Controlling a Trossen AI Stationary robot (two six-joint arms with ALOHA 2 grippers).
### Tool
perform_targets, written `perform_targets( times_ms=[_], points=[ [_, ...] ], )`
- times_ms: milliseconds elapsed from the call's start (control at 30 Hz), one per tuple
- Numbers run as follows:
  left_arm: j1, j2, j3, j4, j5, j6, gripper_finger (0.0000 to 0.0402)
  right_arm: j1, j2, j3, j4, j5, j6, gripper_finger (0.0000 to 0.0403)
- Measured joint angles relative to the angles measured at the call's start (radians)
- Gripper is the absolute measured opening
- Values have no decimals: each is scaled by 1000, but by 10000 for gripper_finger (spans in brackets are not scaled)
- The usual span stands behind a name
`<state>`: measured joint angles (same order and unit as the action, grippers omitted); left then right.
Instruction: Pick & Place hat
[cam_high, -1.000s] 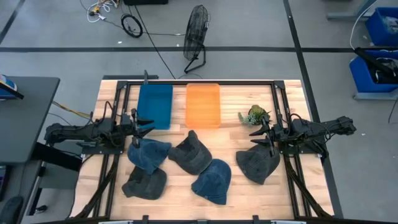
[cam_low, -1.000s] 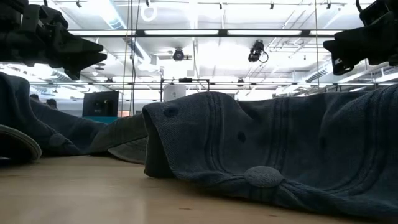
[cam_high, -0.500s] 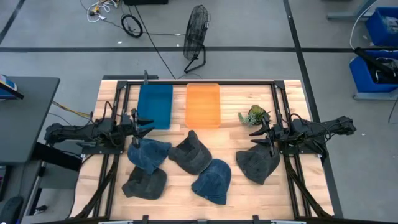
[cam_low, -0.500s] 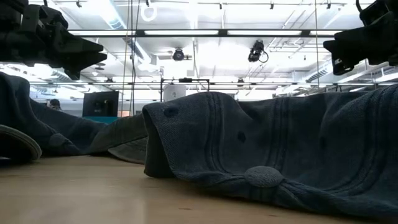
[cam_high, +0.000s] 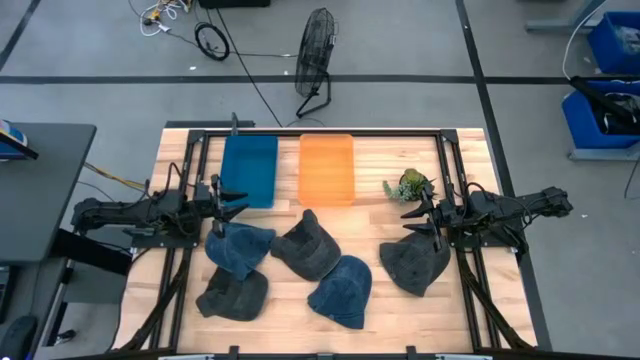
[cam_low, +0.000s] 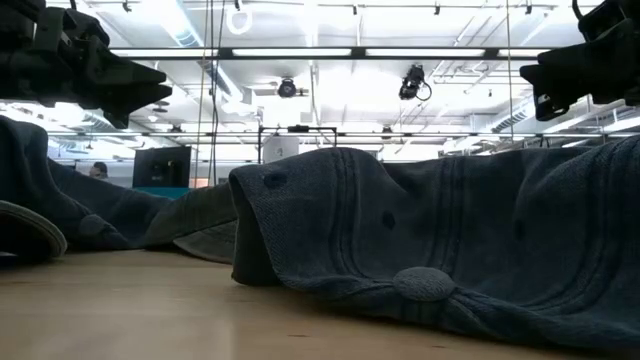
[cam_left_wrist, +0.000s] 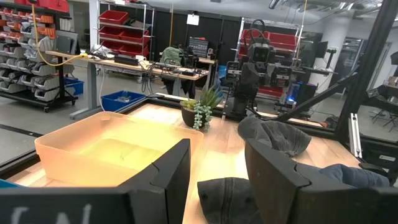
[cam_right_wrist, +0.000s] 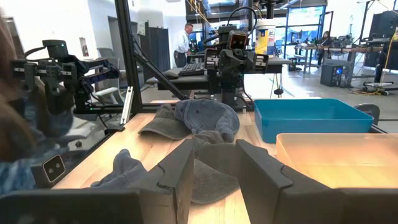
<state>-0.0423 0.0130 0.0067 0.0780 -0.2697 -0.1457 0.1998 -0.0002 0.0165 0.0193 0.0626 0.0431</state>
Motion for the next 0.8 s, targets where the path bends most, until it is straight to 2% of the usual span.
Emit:
perform_targets(
  times_ms=[233,400,600,800],
  points=[
    [0,0,35,90,1,1,158,0,0,0,0,0,0,121],
    [0,0,52,89,-26,100,158,0,0,0,0,0,0,121],
    [0,0,55,91,-28,-84,158,0,0,0,0,0,0,121],
    [0,0,55,90,-49,-133,158,0,0,0,0,0,0,121]
  ],
)
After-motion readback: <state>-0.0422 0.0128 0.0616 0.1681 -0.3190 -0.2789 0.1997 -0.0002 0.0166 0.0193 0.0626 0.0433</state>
